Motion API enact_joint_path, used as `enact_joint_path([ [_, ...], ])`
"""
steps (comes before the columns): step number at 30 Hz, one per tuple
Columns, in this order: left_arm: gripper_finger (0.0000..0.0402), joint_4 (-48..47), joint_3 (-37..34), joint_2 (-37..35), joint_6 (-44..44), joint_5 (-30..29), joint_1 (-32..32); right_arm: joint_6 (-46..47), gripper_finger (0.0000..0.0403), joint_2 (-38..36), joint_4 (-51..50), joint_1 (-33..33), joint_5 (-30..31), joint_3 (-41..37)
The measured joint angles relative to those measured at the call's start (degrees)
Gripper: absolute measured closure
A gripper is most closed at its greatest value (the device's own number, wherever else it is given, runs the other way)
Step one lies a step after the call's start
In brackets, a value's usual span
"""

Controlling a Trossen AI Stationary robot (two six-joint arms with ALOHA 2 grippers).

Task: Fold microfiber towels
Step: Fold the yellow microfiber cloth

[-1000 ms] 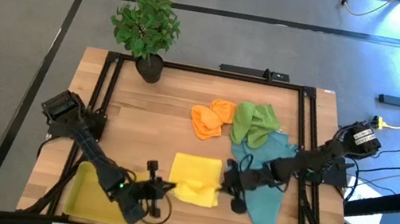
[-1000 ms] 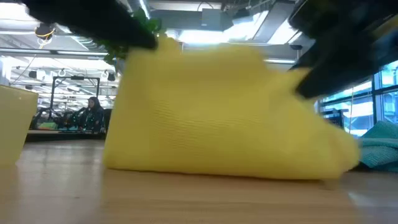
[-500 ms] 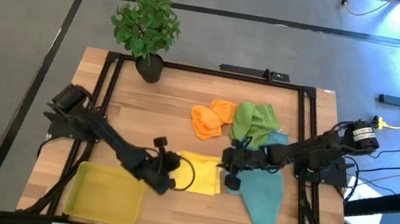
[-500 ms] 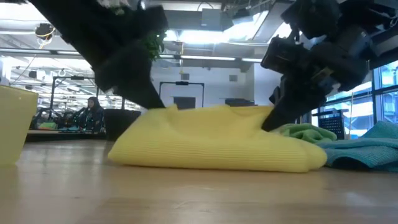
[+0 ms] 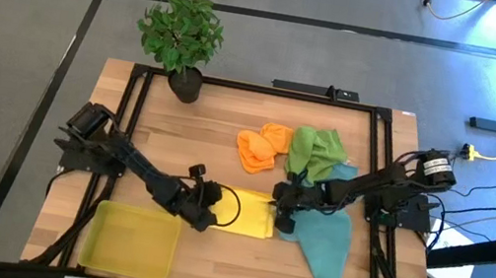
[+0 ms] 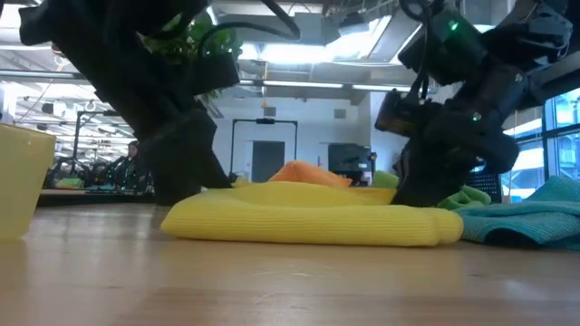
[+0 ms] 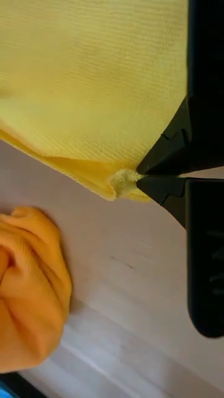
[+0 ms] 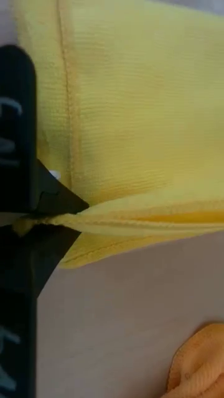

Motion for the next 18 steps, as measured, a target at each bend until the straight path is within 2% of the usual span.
enact_joint_path([
  [4, 0.0389, -0.1, -0.1, 0.0, -0.2, -0.9, 0.5, 1.0, 0.0369, 0.5, 0.1, -0.4, 0.3, 0.1],
  [12, 0.0327, -0.8, 0.1, -1.0, 1.4, -2.4, 1.0, 1.9, 0.0346, -0.5, -0.5, -0.4, 1.9, 0.0],
  [18, 0.0315, -1.5, 0.1, -4.4, 1.5, -4.2, 0.9, 1.9, 0.0326, -0.5, -0.5, -0.4, 2.0, 0.0],
])
